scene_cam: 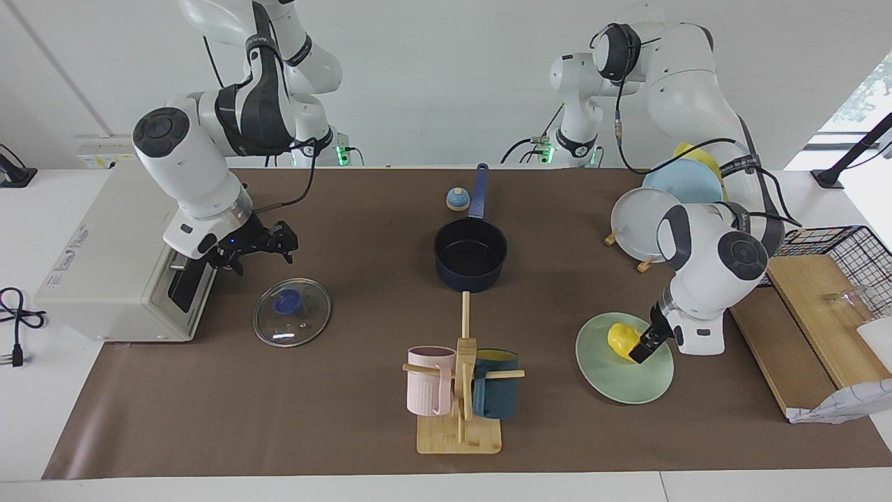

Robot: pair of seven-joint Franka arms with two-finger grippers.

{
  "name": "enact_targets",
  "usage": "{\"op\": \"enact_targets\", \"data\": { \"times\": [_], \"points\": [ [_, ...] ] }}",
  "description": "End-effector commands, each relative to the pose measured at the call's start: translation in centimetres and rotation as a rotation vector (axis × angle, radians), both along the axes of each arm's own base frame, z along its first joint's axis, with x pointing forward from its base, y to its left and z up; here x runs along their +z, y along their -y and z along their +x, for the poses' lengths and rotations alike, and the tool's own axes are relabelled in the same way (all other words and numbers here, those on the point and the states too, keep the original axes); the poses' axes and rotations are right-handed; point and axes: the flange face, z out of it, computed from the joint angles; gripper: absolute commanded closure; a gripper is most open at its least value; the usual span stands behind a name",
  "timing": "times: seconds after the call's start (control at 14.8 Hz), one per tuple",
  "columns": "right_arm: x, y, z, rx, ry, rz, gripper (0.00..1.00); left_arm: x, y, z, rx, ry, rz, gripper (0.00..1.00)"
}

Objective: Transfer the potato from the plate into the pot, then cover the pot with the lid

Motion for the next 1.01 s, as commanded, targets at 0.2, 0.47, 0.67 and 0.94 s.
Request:
{"op": "enact_targets", "data": {
  "times": [0.2,0.47,0.67,0.94],
  "points": [
    [-5.8,-1.8,1.9,0.165,0.032,0.028,0.00,-1.1,1.5,-0.9,-0.010,0.040,0.014,0.00],
    [-9.6,-1.1,2.7,0.249,0.022,0.038,0.00,-1.5,1.4,-1.0,-0.013,0.042,0.016,0.00],
    [-11.9,-1.0,1.7,0.193,0.014,0.035,0.00,-1.9,1.3,-1.3,-0.014,0.043,0.015,0.00],
    [-12.5,-0.9,1.1,0.127,-0.024,0.033,0.00,-2.1,1.3,-1.4,-0.017,0.041,0.017,0.07]
  ]
}}
